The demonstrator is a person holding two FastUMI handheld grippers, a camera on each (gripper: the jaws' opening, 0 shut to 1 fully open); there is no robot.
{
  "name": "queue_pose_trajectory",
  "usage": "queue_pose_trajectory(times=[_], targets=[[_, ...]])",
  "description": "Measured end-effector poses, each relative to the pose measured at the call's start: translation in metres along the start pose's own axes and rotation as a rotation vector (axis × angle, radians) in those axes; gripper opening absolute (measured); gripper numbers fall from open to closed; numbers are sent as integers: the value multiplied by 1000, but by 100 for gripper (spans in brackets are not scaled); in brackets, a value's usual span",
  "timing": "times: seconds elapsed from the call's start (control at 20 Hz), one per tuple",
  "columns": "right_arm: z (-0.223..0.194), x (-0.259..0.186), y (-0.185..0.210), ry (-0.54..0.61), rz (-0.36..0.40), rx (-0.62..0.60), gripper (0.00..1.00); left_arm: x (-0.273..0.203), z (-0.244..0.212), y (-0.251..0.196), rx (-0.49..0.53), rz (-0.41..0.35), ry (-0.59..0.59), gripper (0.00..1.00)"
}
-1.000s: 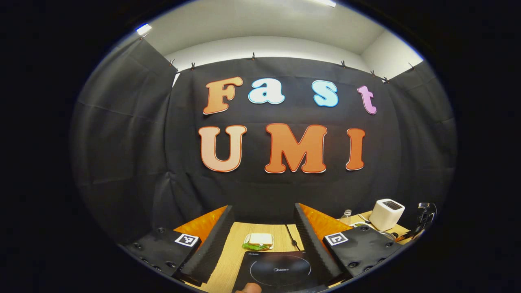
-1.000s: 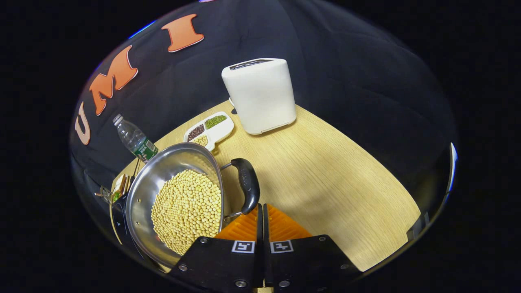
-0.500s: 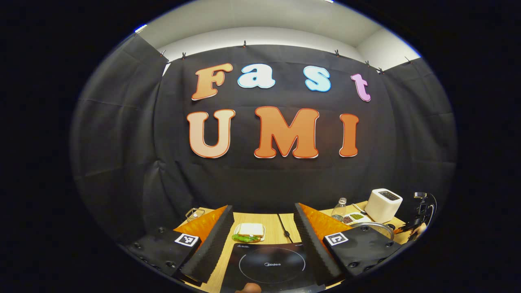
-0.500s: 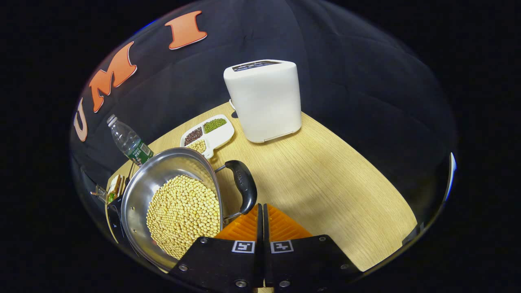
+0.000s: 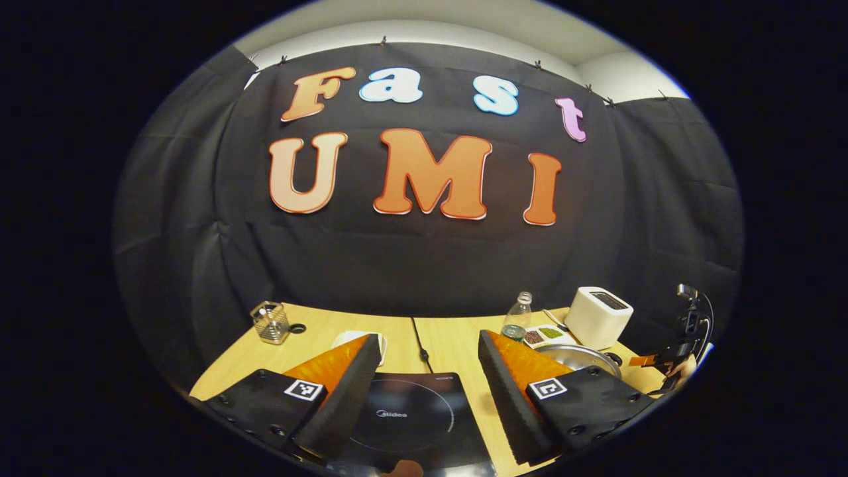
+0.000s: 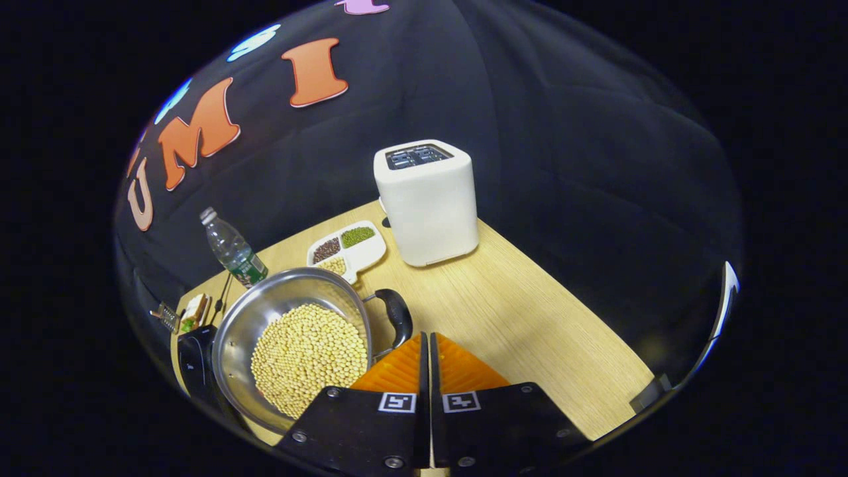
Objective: First push the handle of the pot to place it horizontally, then grasp the pot with both hands and set it on the induction cooktop.
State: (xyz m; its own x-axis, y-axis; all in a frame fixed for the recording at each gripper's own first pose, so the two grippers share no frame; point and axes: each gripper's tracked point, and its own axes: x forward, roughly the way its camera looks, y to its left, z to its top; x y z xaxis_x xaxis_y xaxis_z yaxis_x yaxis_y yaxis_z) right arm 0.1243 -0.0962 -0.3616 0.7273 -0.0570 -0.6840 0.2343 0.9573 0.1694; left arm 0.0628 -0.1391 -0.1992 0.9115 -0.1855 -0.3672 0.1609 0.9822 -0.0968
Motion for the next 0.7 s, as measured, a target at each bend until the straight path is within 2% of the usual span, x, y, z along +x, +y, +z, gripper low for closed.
queue_pose_trajectory(times=[0.15, 0.25, 0.3, 0.35, 0.4, 0.45, 0.5, 0.6, 0.7], targets=[[8, -10, 11, -32, 53, -8, 7, 20, -29, -28, -8, -38, 44, 97], [13, -11, 18, -54, 79, -34, 23, 32, -52, -47, -9, -62, 96, 98], [15, -11, 18, -66, 87, -47, 37, 40, -64, -57, -8, -75, 120, 98], [18, -10, 21, -78, 94, -56, 43, 48, -74, -66, -7, -86, 140, 98], [19, -6, 23, -86, 94, -67, 57, 55, -83, -73, -5, -94, 159, 98], [20, -2, 23, -89, 89, -81, 57, 64, -97, -81, -2, -100, 180, 98], [19, 3, 24, -90, 84, -97, 71, 71, -108, -88, 2, -107, 199, 98], [19, 12, 23, -89, 69, -125, 73, 86, -133, -104, 19, -121, 243, 98], [17, 22, 23, -78, 62, -143, 87, 99, -160, -116, 42, -130, 299, 98]])
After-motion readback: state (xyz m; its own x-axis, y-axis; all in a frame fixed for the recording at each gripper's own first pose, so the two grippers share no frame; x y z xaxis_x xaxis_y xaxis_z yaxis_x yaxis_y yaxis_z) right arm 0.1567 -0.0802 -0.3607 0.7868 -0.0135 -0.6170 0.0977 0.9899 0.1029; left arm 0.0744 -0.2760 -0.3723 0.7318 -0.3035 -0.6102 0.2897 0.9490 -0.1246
